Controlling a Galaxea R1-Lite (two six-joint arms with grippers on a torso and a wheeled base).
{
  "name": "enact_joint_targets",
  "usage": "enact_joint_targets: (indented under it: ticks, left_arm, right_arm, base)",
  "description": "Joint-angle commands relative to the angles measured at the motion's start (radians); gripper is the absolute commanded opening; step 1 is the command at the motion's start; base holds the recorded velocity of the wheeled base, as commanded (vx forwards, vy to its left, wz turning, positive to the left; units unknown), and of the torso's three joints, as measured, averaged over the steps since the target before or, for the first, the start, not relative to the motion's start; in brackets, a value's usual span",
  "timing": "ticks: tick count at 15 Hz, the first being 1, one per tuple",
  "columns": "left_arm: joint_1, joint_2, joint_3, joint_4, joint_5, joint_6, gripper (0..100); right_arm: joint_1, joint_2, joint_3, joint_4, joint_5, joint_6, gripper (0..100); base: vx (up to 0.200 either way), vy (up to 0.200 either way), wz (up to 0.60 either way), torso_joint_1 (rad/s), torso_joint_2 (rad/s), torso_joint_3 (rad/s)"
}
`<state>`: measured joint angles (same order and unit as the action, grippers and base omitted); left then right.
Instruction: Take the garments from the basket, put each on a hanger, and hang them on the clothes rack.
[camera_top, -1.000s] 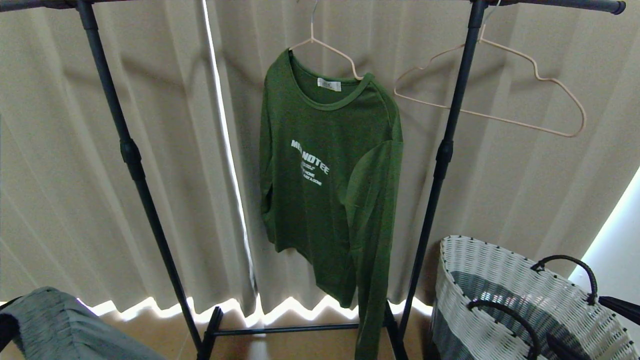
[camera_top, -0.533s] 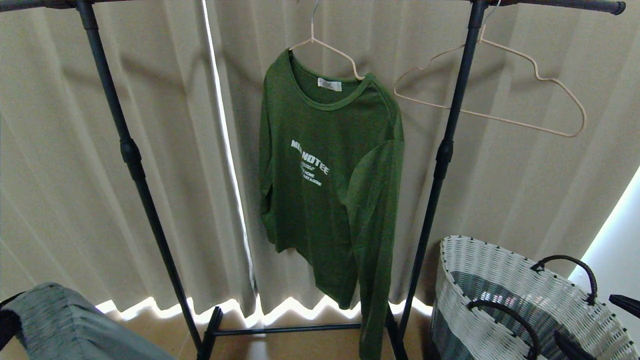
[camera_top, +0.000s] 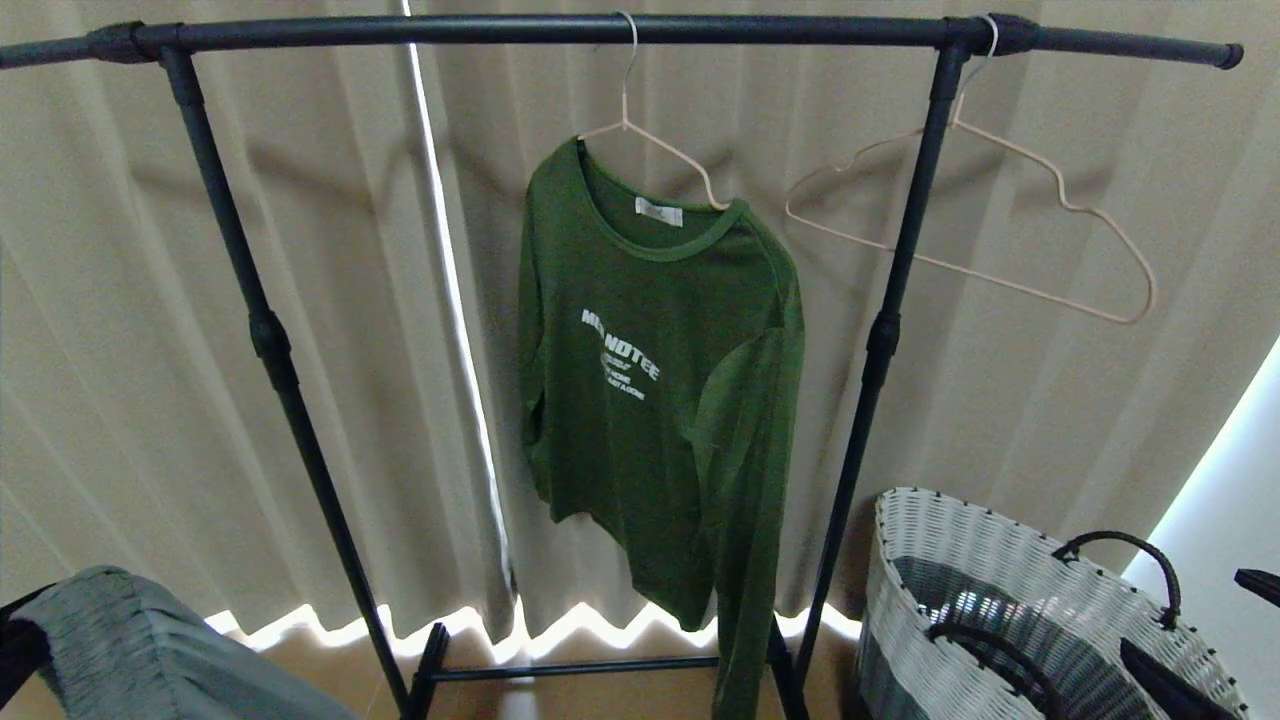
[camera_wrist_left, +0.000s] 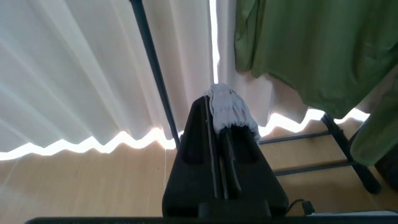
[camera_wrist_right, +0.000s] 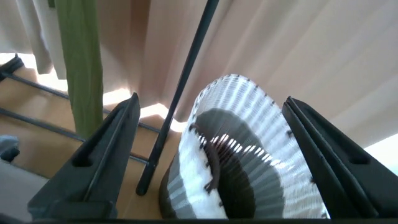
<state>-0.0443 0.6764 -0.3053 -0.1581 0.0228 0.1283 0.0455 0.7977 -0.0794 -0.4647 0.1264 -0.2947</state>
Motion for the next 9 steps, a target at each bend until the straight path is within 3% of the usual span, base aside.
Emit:
enact_joint_targets:
  ticks: [1,9]
  left_arm:
    - [-0.002,0.005,0.003,-0.001,0.000,0.001,0]
    - [-0.008,0.022,0.011,-0.006,0.000,0.004,0]
  right_arm:
    - [-0.010,0.009,-0.022,0.001,0.002,0.002,100]
    - [-0.010,0.018,-0.065,0.000,0.006,0.028,100]
  base:
    - [0.000,0.000,0.00,0.193,-0.55,-0.295]
    - [0.000,0.000,0.00,0.190,-0.49,-0.284]
